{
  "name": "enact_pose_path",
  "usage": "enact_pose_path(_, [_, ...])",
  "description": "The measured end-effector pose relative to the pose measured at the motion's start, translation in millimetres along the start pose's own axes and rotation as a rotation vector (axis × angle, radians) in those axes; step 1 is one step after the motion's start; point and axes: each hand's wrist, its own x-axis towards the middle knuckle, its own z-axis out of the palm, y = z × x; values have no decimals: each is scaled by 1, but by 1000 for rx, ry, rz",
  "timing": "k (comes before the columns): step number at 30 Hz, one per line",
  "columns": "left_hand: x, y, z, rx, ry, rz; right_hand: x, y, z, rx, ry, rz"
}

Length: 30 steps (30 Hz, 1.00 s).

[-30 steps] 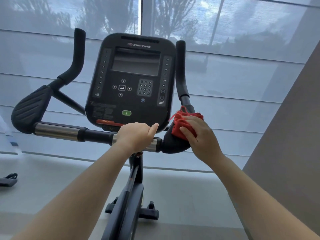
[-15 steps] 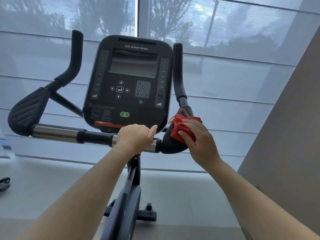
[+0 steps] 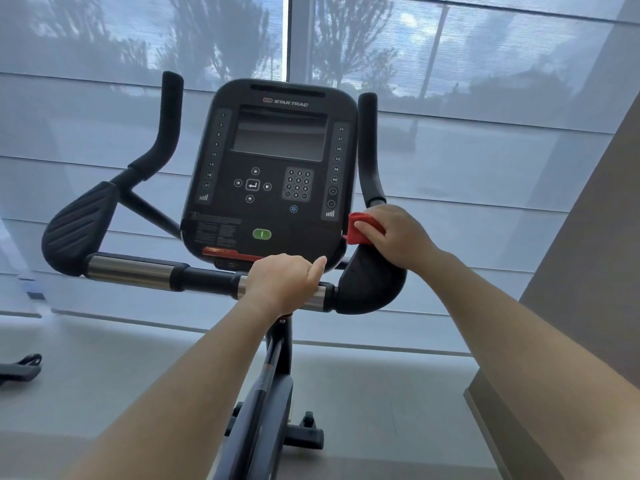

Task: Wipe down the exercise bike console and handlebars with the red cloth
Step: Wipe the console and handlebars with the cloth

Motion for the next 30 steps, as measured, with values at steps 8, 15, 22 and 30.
enact_pose_path(8, [0,0,-2,-8,-1,-9,-7,-2,-5,-4,-65,-54])
enact_pose_path(15, [7,-6,1,-68,3,-26,-30,-6,-10,119,-91,-157])
enact_pose_path(22, [1,-7,4,-27,140,-88,-18,-22,4,-113,-27,-155])
enact_pose_path(30, [-3,-6,4,-35,169,-131,-49,-27,1,100,-80,-312])
